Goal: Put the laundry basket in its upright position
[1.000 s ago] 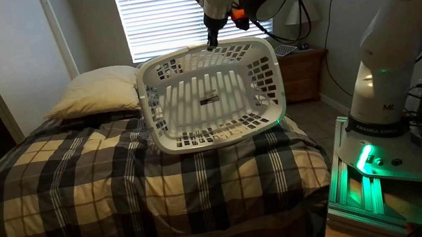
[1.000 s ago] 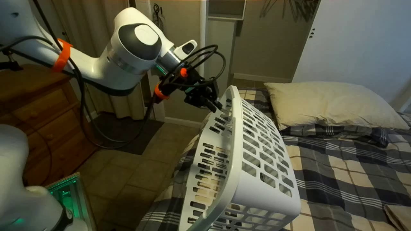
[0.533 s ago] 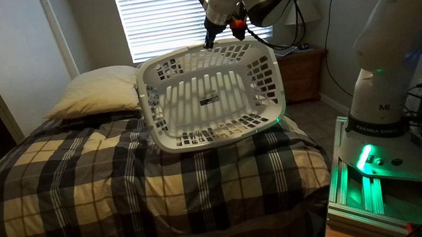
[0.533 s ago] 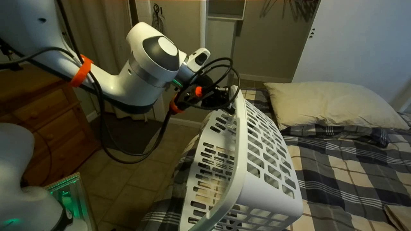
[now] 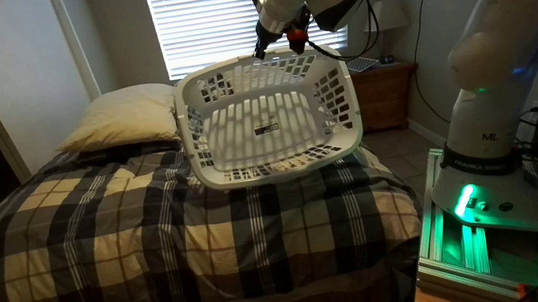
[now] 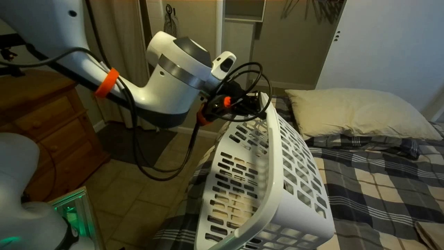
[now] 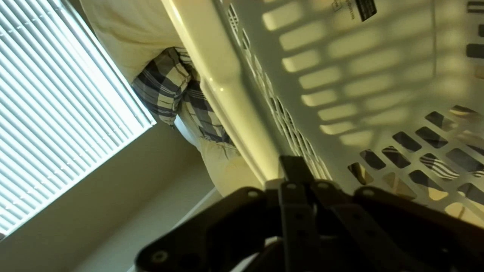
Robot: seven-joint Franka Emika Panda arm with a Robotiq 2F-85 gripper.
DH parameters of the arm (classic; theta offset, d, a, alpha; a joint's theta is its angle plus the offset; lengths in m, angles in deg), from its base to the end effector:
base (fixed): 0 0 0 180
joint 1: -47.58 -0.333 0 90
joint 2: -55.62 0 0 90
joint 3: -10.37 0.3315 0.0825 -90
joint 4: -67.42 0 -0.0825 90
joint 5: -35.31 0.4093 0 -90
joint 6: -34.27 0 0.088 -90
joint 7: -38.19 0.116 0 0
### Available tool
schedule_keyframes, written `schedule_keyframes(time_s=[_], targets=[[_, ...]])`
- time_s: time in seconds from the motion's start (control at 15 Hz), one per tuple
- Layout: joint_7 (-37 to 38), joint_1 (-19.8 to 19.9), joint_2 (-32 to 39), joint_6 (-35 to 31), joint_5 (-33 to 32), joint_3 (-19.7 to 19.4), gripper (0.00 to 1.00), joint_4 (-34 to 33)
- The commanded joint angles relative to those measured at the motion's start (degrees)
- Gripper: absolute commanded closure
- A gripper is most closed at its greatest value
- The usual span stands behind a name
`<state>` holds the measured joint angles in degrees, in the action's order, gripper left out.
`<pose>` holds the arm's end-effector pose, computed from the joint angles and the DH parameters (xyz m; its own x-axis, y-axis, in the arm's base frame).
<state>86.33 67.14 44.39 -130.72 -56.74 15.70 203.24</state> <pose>0.5083 -0.0713 0.4302 0.7032 0.5218 0.4830 0.0587 -0.7195 0.6920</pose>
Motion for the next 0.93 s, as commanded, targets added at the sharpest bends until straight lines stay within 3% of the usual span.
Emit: schedule_keyframes(time_s=[0.0, 0.33, 0.6, 0.87], targets=[[10.7, 1.5, 1.5, -1.5, -8.3, -1.6, 1.0, -0.9], [27.1, 2.5, 4.1, -3.9, -19.8, -5.6, 1.0, -3.5], [43.6, 0.0, 3.7, -7.0, -35.7, -7.8, 1.0, -8.4], [60.2, -2.9, 4.6, -5.8, -50.3, -10.4, 1.0, -11.0]])
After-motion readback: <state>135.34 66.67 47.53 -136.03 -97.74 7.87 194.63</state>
